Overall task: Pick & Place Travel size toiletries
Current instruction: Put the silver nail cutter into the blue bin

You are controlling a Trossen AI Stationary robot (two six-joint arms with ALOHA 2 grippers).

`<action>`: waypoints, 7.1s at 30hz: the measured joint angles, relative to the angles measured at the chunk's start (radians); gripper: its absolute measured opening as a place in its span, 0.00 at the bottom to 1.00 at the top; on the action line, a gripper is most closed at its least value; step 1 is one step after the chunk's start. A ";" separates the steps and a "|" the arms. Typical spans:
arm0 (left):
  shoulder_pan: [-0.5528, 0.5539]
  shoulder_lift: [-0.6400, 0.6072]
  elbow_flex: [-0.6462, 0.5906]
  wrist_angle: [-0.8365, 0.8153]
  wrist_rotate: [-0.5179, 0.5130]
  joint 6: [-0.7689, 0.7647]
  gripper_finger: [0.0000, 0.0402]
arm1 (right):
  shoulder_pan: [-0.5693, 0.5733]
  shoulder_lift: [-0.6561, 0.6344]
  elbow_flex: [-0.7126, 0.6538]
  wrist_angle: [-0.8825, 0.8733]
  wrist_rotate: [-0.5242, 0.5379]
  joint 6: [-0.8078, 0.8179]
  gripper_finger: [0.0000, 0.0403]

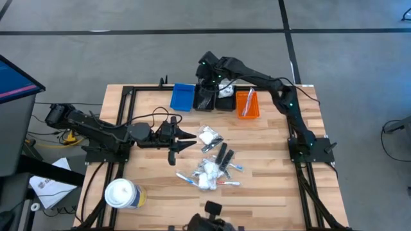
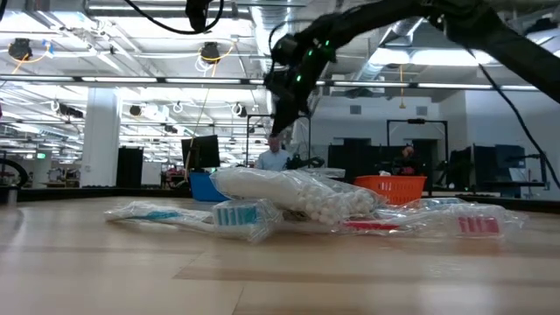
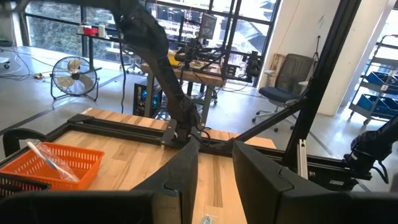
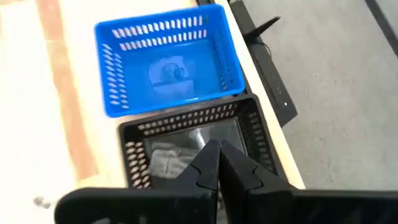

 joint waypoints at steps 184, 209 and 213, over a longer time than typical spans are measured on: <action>-0.127 0.860 0.752 -1.005 0.053 -0.689 0.22 | 0.645 -1.407 -2.124 1.254 0.345 0.318 0.00; -0.134 0.884 0.751 -1.236 -0.186 -0.809 0.22 | 0.675 -1.407 -2.124 1.243 0.343 0.318 0.00; -0.148 0.882 0.751 -1.236 -0.185 -0.809 0.22 | 0.675 -1.407 -2.124 1.246 0.343 0.319 0.00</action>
